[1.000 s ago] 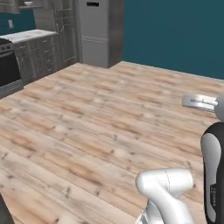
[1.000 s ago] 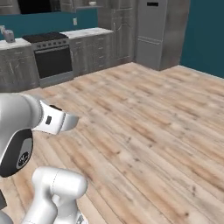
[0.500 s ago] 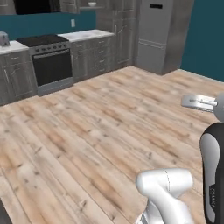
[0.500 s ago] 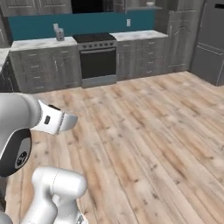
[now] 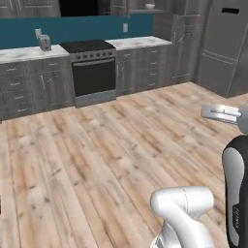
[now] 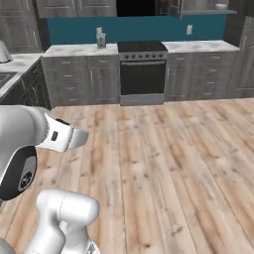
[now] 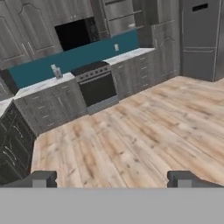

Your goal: Take the smaller bowl and place it next to the appetizer plate on the dining counter , and place the larger bowl next to the plate with cooked food.

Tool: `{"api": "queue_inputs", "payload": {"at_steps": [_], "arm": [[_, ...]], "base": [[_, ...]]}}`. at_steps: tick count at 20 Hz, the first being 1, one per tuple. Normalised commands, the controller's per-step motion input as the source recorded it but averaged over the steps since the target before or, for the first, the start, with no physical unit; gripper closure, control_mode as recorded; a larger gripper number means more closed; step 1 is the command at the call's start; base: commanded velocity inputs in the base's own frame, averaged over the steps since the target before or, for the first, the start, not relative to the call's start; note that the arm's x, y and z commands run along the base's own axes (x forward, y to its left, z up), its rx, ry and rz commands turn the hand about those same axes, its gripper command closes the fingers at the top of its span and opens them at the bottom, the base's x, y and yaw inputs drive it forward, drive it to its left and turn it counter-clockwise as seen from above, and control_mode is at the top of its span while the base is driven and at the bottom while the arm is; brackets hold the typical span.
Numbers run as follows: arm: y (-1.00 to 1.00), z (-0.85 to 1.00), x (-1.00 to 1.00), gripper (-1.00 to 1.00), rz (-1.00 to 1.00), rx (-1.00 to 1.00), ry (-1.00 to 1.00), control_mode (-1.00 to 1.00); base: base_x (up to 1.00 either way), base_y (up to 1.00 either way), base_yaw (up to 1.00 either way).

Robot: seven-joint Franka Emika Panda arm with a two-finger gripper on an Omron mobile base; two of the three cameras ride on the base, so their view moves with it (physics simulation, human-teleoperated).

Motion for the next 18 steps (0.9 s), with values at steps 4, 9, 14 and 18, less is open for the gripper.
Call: {"api": "queue_inputs", "payload": {"at_steps": [4, 9, 14, 18], "arm": [[0.00, 0.00, 0.00, -1.00, 0.00, 0.00, 0.00, 1.00], [0.00, 0.00, 0.00, -1.00, 0.00, 0.00, 0.00, 1.00], [0.00, 0.00, 0.00, -1.00, 0.00, 0.00, 0.00, 1.00], [0.00, 0.00, 0.00, -1.00, 0.00, 0.00, 0.00, 1.00]], "base": [[1.00, -0.70, 0.45], [1.00, -0.81, 0.42], [0.95, -1.00, 0.31], [0.58, -1.00, 0.21]]}}
